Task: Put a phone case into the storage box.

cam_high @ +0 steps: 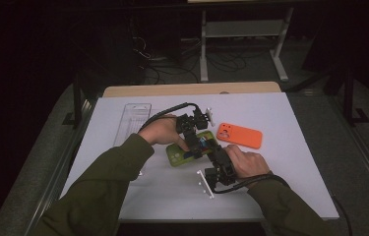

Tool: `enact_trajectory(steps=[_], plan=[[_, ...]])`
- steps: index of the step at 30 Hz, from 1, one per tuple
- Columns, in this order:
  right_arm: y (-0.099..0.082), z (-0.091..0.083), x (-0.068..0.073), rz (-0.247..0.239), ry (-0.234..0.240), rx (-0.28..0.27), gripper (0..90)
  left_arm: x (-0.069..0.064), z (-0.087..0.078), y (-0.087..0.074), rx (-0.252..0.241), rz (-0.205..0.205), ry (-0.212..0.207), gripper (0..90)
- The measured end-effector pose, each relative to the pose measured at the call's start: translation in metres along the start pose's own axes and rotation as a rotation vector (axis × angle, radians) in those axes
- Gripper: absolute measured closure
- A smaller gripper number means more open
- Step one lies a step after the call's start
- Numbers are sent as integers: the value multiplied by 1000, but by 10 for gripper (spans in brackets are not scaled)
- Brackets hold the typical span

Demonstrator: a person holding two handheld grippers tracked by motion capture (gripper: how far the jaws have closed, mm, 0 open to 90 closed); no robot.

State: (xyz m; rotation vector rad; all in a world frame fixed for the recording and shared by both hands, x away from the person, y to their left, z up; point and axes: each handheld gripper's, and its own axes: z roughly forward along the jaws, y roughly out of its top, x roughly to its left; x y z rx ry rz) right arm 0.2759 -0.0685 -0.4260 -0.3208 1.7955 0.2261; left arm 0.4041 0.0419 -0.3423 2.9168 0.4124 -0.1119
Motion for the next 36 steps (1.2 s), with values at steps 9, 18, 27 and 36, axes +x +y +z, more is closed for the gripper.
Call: enact_trajectory(steps=[9, 18, 27, 36], plan=[[3, 5, 6, -6, 9, 11, 600, 0, 1, 1, 1, -14, -5, 159], [5, 3, 6, -16, -1, 3, 724, 0, 2, 2, 4, -19, -11, 159], [5, 3, 8, -15, 10, 5, 761, 1, 2, 2, 5, -23, -21, 157], [1, 2, 5, 24, 18, 14, 767, 3, -7, -1, -75, -20, -37, 110]])
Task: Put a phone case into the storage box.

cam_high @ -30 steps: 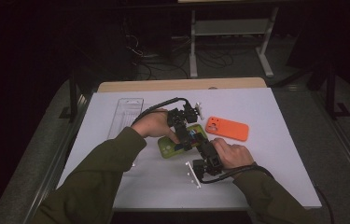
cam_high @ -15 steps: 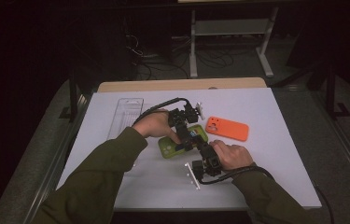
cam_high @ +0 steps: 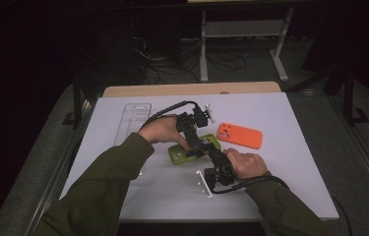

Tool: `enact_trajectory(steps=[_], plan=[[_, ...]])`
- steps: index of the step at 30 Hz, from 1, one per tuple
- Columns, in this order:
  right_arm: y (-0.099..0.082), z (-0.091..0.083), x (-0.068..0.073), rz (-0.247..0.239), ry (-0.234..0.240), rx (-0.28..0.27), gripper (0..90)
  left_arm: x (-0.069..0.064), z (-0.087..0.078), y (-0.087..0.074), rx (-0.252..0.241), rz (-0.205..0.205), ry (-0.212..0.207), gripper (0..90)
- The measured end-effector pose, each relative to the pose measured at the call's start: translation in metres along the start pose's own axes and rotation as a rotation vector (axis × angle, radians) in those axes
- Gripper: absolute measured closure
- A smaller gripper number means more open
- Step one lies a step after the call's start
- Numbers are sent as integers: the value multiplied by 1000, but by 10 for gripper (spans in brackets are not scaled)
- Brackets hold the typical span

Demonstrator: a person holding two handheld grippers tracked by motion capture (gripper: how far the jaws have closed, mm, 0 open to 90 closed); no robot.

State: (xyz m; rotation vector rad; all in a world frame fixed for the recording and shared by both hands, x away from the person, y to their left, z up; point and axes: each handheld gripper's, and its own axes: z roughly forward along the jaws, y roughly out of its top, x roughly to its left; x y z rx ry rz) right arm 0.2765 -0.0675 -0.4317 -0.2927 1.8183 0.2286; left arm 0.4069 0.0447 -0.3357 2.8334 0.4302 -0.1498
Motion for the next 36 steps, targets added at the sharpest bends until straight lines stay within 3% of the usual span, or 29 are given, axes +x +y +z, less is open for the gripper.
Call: enact_trajectory(steps=[7, 14, 15, 17, 27, 33, 36], plan=[[-2, 2, 1, 12, 15, 8, 766, 2, -15, -7, -68, 25, 3, 62], [-4, 2, 0, 20, 22, 5, 765, 2, -30, -21, -185, 6, 24, 12], [-4, 2, 0, 53, -6, 2, 765, 3, -33, -23, -191, 10, 29, 11], [-5, 2, 0, 55, 1, 7, 765, 2, -35, -29, -226, 7, 38, 0], [-13, 4, 3, 61, 16, 27, 765, 0, -43, -57, -283, 12, 77, 0], [-17, 5, 3, 81, 16, 39, 764, 3, -43, -74, -309, -3, 98, 0], [-18, 5, 2, 65, 17, 34, 764, 2, -40, -81, -330, -23, 102, 0]])
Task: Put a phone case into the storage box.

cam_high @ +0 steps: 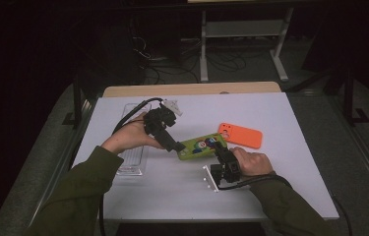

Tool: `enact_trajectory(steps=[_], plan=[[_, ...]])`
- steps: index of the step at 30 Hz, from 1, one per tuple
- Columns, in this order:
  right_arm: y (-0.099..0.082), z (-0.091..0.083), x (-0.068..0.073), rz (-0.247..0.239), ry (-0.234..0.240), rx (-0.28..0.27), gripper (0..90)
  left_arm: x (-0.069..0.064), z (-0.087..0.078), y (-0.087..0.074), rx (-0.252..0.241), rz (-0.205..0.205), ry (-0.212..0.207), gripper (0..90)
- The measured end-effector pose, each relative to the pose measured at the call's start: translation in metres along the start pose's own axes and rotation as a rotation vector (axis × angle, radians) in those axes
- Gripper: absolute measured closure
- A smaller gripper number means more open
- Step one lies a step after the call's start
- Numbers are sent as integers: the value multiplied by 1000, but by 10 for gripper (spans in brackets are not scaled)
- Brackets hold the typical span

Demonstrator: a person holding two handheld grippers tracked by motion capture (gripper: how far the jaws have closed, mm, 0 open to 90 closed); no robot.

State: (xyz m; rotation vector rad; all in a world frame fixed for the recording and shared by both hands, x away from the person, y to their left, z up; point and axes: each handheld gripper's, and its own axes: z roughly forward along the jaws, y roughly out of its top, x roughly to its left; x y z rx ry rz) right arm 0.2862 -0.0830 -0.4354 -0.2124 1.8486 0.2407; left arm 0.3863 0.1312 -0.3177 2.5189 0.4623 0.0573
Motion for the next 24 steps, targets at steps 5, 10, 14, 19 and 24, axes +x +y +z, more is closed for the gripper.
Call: enact_trajectory(steps=[5, 10, 14, 19, 24], plan=[[-2, 0, 3, 19, 8, 8, 764, -4, 3, -13, 22, 21, 9, 0], [-4, 0, 2, 31, 8, 12, 764, -7, 4, -29, 10, 21, 32, 0], [-6, 0, 0, 28, 20, 15, 764, -9, 6, -42, -26, -24, 31, 0], [-7, 0, -1, 56, 32, 14, 764, -10, 8, -53, -42, -47, 51, 0], [-9, 0, -4, 139, 49, 7, 764, -7, 6, -57, -78, -79, 46, 0]])
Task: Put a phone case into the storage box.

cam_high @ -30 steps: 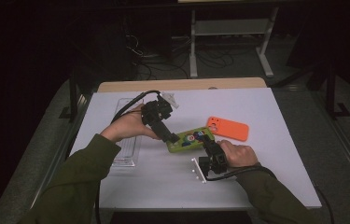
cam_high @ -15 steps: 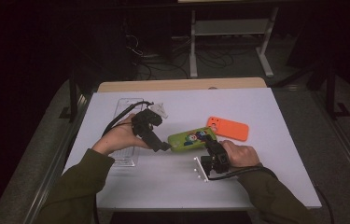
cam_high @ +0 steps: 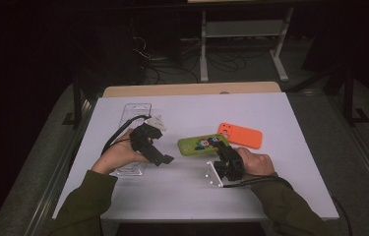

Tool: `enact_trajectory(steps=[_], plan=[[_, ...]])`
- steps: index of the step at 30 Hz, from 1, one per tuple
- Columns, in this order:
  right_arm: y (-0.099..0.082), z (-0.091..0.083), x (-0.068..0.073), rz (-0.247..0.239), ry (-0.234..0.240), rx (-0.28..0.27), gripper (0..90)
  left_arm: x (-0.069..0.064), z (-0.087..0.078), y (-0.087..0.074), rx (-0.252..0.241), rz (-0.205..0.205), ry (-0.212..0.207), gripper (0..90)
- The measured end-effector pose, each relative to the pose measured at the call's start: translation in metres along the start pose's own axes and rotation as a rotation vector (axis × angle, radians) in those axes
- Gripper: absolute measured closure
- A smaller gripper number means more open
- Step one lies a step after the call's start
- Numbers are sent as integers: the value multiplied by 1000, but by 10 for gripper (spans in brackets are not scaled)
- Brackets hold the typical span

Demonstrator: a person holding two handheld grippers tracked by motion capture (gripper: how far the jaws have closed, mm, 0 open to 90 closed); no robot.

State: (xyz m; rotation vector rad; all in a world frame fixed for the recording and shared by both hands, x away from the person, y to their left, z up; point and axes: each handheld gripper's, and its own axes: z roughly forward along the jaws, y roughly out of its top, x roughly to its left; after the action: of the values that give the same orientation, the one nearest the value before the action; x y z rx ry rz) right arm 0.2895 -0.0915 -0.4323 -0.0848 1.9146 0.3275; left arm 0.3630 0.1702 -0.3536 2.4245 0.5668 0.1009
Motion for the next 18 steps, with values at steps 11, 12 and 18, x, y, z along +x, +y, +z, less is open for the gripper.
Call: enact_trajectory(steps=[11, 12, 18], plan=[[-5, -1, -10, 191, 57, 4, 764, 3, 2, -7, -16, -22, -9, 0], [-5, 0, -11, 204, 64, 3, 764, 4, 3, -7, -13, -18, -7, 0], [-12, 0, -19, 319, 117, -5, 763, 2, 8, -6, -18, -38, 4, 0]])
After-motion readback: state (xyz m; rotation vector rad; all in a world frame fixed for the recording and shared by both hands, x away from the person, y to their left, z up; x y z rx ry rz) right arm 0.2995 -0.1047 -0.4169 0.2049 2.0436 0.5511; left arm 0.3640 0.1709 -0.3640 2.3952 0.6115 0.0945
